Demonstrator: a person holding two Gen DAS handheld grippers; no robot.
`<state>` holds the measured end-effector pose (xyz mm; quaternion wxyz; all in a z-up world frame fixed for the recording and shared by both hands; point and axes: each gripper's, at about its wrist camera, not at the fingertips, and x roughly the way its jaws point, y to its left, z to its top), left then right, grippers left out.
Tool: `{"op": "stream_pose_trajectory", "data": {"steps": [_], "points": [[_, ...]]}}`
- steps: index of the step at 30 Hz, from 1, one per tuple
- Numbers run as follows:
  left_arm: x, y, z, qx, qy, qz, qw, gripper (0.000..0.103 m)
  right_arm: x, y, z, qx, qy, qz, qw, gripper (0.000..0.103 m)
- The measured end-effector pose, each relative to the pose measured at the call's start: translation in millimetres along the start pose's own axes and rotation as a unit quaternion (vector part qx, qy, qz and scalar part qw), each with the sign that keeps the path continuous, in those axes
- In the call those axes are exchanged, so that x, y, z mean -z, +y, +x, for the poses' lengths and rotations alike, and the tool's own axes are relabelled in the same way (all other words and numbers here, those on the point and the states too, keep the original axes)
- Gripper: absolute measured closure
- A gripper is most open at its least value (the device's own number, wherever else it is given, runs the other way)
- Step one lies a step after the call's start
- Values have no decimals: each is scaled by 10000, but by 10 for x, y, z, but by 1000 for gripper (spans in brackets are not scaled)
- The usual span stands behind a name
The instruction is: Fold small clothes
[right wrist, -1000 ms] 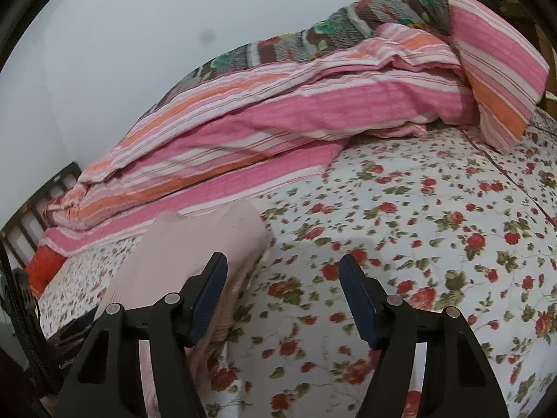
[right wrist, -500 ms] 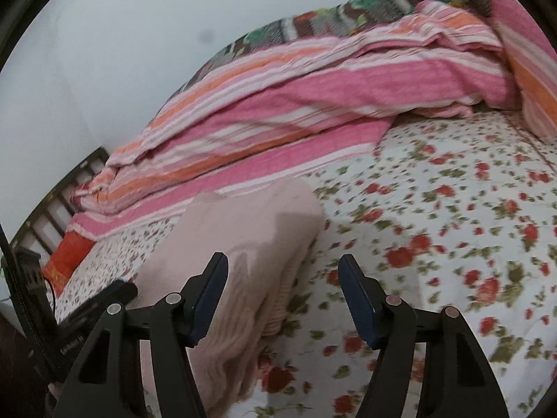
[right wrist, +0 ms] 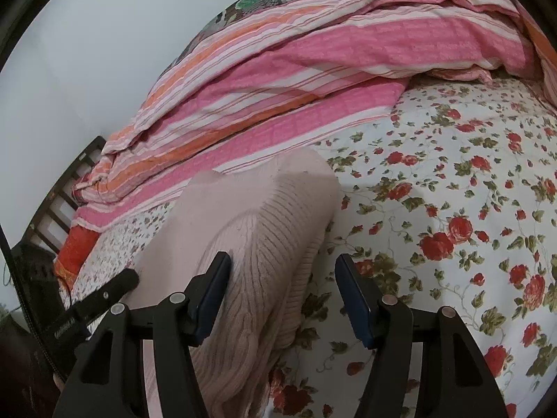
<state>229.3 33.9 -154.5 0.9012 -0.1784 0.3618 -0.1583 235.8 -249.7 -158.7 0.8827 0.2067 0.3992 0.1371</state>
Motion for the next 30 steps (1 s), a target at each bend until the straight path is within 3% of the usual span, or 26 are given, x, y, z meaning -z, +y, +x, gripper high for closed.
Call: {"op": "stream_pose_trajectory", "data": {"steps": [5, 12, 15, 16, 18, 21, 24, 26, 28, 30], "points": [[-176, 219, 284, 387, 492, -587, 9963, 40, -174, -56, 167, -110, 314, 245, 9991, 41], [-350, 422, 693, 672, 937, -999, 9883, 39, -394, -240, 524, -513, 678, 642, 9943, 43], [-448, 423, 815, 441, 882, -927, 9908, 50, -440, -239, 538, -625, 627, 532, 9947, 55], [-467, 408, 853, 453, 867, -891, 9912, 65, -449, -221, 526, -658, 582, 420, 9952, 65], [-486, 377, 828, 497, 701, -760, 9934, 81, -459, -202, 455, -823, 372, 221, 9957, 73], [-473, 283, 682, 413, 229, -366, 9982, 85, -465, -207, 333, -1092, 2, 89, 9940, 77], [-478, 241, 733, 142, 303, -259, 9991, 84, -432, -146, 451, -497, 185, -144, 9985, 77], [-488, 201, 739, -32, 317, -174, 9993, 78, -403, -118, 523, -107, 317, -179, 9993, 71], [-521, 126, 684, -220, 217, -6, 9995, 70, -427, -97, 456, 153, 229, -255, 9993, 60], [-546, 51, 613, -366, 49, 256, 9990, 64, -451, -26, 304, 525, -85, -484, 9974, 56]]}}
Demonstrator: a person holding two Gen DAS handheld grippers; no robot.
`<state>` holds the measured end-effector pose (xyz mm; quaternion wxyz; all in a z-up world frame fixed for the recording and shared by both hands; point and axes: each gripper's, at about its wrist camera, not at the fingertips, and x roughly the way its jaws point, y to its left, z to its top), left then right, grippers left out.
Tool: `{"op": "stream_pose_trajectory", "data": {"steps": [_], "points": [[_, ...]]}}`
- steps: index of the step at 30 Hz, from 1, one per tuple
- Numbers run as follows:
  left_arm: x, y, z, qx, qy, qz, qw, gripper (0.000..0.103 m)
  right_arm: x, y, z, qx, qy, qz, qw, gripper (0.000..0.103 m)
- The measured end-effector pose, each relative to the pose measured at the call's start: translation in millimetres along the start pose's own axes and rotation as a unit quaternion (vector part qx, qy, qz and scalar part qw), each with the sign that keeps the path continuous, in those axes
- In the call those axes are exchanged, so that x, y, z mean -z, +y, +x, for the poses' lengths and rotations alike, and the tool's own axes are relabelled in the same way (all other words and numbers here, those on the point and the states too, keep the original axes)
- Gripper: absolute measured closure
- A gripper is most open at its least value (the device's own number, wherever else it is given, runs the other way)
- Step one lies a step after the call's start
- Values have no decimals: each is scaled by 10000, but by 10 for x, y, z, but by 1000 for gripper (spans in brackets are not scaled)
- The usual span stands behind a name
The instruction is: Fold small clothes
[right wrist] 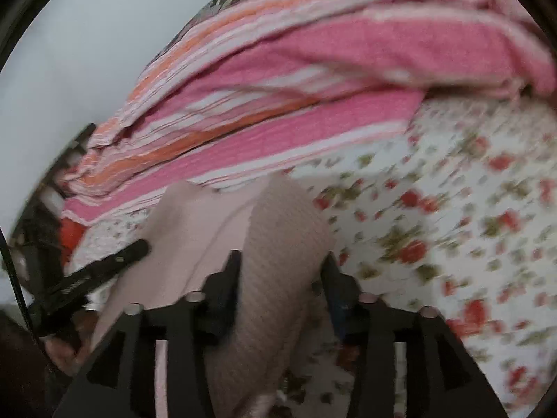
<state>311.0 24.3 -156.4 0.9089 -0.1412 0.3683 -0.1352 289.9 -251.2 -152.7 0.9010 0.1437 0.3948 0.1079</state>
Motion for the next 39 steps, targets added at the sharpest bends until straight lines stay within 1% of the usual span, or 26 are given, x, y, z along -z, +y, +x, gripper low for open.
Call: {"op": "stream_pose_trajectory", "data": {"steps": [1, 2, 3, 6, 7, 8, 9, 10, 11, 12, 14, 15, 17, 18, 21, 24, 27, 30, 39], "points": [[-27, -60, -42, -42, -163, 183, 9997, 58, -7, 45, -113, 157, -248, -135, 9995, 56], [-44, -79, -67, -64, -264, 299, 9992, 55, -18, 77, -194, 205, -445, -239, 9985, 56], [-60, -96, -69, -81, -296, 356, 9989, 54, -25, 133, -281, 152, -636, -364, 9972, 56], [-138, -190, 74, -166, -123, 571, 9982, 54, 27, 244, -363, -318, -742, -681, 9944, 56], [-175, -220, 181, -244, -5, 716, 9971, 61, 53, 297, -342, -419, -702, -855, 9930, 56], [-202, -227, 270, -435, 121, 858, 9953, 68, 101, 358, -282, -428, -565, -1096, 9914, 56], [-216, -207, 354, -742, 266, 947, 9924, 75, 120, 393, -222, -369, -437, -1228, 9908, 56], [-233, -178, 412, -837, 338, 908, 9918, 75, 146, 441, -94, -168, -191, -1376, 9902, 56], [-251, -135, 437, -760, 346, 794, 9933, 75, 162, 442, 49, 162, 98, -1422, 9897, 56], [-261, -117, 418, -689, 310, 734, 9944, 75, 159, 421, 141, 262, 246, -1316, 9907, 56], [-265, -120, 358, -751, 201, 723, 9943, 73, 116, 335, 140, 116, 223, -1043, 9942, 55], [-257, -135, 334, -794, 185, 750, 9938, 72, 88, 282, 134, 108, 220, -901, 9956, 55], [-196, -151, 263, -816, 200, 842, 9929, 73, 77, 212, 158, 180, 225, -729, 9969, 54], [-154, -194, 226, -839, 220, 921, 9920, 71, 79, 183, 165, 150, 248, -642, 9975, 53], [-21, -308, 131, -961, 204, 1181, 9881, 64, 61, 132, 189, 89, 275, -512, 9983, 50], [107, -446, 16, -1019, 122, 1347, 9856, 61, 77, 157, 182, 143, 259, -523, 9982, 49], [220, -513, -122, -993, 49, 1431, 9847, 57, 92, 166, 131, 189, 204, -561, 9980, 48], [341, -545, -233, -1074, -44, 1495, 9829, 54, 141, 173, 29, 218, 127, -585, 9980, 48], [644, -517, -587, -906, -258, 1304, 9870, 50, 305, 147, -247, 319, -29, -644, 9974, 47]]}}
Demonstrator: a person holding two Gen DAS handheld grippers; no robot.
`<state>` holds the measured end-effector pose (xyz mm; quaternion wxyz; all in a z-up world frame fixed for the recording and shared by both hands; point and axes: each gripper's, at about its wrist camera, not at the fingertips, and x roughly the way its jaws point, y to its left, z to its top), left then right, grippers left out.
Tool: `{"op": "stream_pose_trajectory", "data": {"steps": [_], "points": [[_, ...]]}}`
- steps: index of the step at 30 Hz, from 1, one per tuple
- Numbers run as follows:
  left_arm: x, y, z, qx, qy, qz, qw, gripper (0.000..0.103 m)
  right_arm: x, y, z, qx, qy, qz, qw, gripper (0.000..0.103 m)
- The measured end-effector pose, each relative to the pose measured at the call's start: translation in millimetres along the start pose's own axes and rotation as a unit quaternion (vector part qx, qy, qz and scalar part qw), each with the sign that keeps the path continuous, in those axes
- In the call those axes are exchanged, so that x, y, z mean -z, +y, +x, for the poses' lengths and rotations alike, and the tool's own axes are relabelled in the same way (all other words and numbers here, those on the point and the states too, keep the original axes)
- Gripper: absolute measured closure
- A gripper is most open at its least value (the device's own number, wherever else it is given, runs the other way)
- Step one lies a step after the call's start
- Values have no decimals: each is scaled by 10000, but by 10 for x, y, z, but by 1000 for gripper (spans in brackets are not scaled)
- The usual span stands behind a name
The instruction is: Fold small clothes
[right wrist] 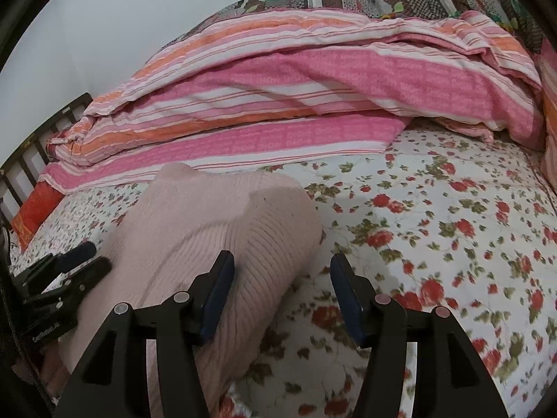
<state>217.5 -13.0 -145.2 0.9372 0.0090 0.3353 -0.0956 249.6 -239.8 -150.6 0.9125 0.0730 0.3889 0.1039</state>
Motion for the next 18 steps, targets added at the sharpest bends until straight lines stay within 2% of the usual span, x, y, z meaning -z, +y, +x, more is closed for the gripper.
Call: {"op": "stream_pose_trajectory", "data": {"steps": [5, 8, 12, 16, 17, 18], "points": [[132, 53, -130, 105, -83, -222, 9997, 47, 97, 50, -211, 70, -190, -166, 9997, 47], [154, 64, -137, 134, -90, -236, 9996, 45, 135, 68, -366, -181, -326, -191, 9991, 47], [155, 86, -133, 173, -114, -326, 9993, 43, 182, 125, -377, -552, -234, -195, 9980, 46], [149, 134, -103, 358, -97, -518, 9980, 41, 268, 187, -175, -516, -29, -114, 9986, 48], [147, 142, -101, 403, -96, -544, 9977, 41, 278, 202, -165, -599, -92, -87, 9981, 59], [146, 146, -103, 432, -101, -562, 9974, 41, 273, 231, -187, -728, -140, -135, 9972, 80]]}}
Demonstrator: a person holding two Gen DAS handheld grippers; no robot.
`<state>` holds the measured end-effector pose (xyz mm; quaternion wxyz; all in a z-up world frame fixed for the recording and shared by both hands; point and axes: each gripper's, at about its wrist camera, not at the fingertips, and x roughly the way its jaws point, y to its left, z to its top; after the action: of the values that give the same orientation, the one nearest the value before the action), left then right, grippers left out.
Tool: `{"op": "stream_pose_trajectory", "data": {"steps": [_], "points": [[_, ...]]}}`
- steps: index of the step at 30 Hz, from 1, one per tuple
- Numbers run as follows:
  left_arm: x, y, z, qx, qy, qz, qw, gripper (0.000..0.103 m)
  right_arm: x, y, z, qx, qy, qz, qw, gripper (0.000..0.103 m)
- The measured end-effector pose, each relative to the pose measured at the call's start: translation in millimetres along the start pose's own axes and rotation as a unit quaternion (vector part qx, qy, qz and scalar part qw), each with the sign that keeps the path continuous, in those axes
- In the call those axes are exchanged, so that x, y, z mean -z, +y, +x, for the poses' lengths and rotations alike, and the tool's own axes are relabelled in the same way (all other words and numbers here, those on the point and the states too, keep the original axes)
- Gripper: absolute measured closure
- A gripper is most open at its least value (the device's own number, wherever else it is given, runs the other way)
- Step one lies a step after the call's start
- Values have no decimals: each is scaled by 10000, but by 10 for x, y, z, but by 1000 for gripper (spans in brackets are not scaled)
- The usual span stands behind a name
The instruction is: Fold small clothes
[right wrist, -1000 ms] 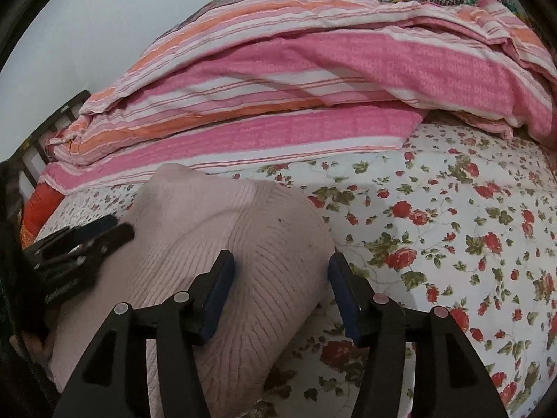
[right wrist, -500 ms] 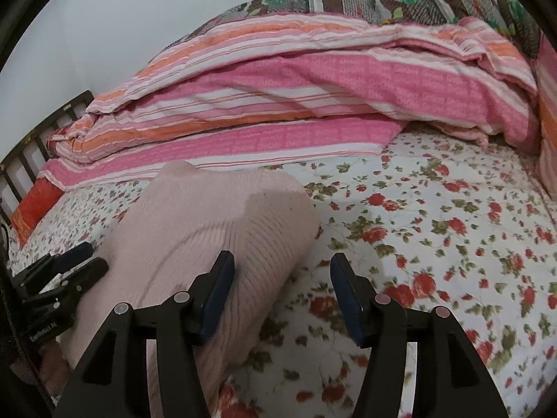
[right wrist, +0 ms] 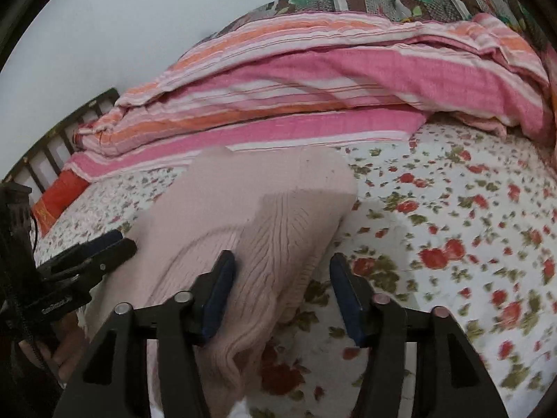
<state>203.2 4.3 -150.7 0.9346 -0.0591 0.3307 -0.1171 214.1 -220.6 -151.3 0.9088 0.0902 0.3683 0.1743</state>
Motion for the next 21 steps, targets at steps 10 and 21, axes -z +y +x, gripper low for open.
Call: {"op": "stream_pose_trajectory", "data": {"steps": [10, 21], "points": [[-5, -12, -74, 160, -95, 215, 9996, 38, -74, -60, 64, 236, 100, -50, 9997, 88], [15, 45, -11, 193, 39, 17, 9998, 33, -97, 131, -66, 383, -357, -462, 9976, 75]]}}
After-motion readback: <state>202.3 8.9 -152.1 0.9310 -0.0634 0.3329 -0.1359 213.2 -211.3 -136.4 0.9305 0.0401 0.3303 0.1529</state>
